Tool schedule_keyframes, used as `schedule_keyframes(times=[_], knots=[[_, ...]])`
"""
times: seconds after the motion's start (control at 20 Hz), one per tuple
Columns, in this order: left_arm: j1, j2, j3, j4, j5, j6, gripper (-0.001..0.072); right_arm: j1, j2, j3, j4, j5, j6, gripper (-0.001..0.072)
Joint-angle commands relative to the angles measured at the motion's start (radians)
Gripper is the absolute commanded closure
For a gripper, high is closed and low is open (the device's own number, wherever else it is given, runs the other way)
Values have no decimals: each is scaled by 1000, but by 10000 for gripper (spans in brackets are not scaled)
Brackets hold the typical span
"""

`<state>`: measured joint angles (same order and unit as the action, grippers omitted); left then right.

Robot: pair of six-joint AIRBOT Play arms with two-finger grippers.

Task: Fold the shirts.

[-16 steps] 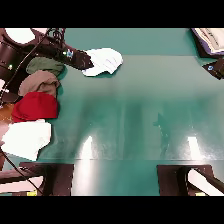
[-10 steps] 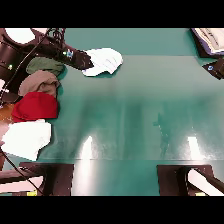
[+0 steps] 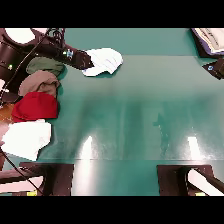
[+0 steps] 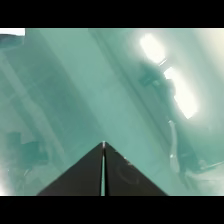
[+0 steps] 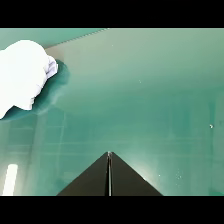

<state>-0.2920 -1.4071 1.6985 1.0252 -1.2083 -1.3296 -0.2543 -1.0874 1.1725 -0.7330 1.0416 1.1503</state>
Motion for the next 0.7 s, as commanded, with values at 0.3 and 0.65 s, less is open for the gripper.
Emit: schedule_keyframes(times=[0.3,0.65], knots=[[15,-98,-4,312,334,-177,28,1,0,0,8,43,0,694],[187,-430,-3,147,464,-94,28,1,0,0,8,113,0,694]])
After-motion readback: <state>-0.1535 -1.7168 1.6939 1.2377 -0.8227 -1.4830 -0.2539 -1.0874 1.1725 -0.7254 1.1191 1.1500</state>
